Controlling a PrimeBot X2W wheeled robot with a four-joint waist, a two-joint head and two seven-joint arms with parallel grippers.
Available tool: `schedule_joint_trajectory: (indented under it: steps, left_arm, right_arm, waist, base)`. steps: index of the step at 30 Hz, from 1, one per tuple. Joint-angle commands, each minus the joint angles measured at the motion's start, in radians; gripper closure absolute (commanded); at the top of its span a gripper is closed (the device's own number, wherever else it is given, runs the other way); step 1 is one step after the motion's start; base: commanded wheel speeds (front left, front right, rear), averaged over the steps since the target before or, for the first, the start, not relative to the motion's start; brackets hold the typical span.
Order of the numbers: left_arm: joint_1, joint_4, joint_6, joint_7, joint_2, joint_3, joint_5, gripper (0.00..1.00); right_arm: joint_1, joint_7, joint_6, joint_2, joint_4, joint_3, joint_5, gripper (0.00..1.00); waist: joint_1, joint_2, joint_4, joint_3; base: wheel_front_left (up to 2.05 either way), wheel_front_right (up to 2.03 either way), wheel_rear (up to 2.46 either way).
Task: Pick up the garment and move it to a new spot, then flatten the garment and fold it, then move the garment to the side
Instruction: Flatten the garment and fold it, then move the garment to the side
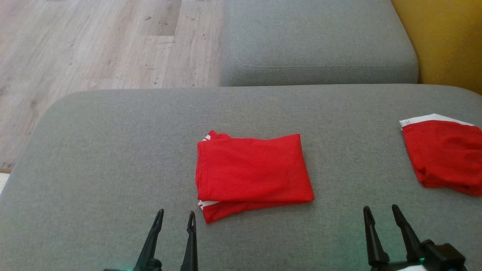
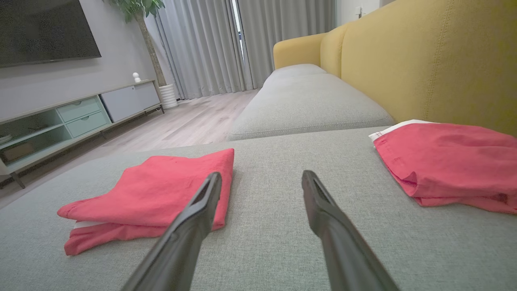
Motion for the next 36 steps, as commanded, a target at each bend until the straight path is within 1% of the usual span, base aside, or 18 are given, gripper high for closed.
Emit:
schedule_joint_trajectory:
  steps: [1,9,16,21,26,30,36]
  left_arm:
    - [-0.033,-0.026,-0.003,-0.01,-0.018,0.037,0.011,0.0]
    - [-0.032,-0.021,-0.012,-0.01,-0.028,0.044,0.015,0.0]
    - [-0.039,-0.02,-0.019,-0.01,-0.034,0.044,0.021,0.0]
    - [-0.052,-0.016,-0.026,-0.01,-0.038,0.036,0.028,0.0]
    - [-0.071,-0.013,-0.031,-0.01,-0.041,0.024,0.036,0.0]
    - [-0.096,-0.012,-0.034,-0.01,-0.043,0.016,0.043,0.0]
    - [-0.142,-0.001,-0.039,-0.01,-0.045,-0.007,0.049,0.0]
  right_arm:
    - [-0.027,-0.011,-0.001,-0.009,-0.035,0.021,-0.005,0.0]
    - [-0.028,-0.011,-0.001,-0.007,-0.042,0.019,-0.011,0.0]
    - [-0.035,-0.011,-0.001,-0.005,-0.028,0.027,-0.014,0.0]
    - [-0.07,-0.011,-0.001,-0.01,0.012,0.051,0.002,0.0]
    - [-0.144,-0.009,-0.001,-0.022,0.105,0.104,0.066,0.0]
    - [-0.253,0.055,-0.001,-0.036,0.171,0.143,0.173,0.0]
    - [-0.431,0.245,-0.001,-0.065,0.277,0.174,0.334,0.0]
  waist:
    - [0.0,0.0,-0.001,0.0]
    - [0.0,0.0,-0.004,0.006]
    - [0.0,0.0,0.004,0.033]
    - [0.0,0.0,0.014,0.065]
    - [0.0,0.0,0.029,0.104]
    - [0.0,0.0,0.039,0.151]
    - [0.0,0.0,0.065,0.207]
  base:
    - [0.0,0.0,0.0]
    - [0.0,0.0,0.0]
    - [0.0,0.0,0.0]
    - [0.0,0.0,0.0]
    - [0.0,0.0,0.0]
    - [0.0,0.0,0.0]
    - [0.0,0.0,0.0]
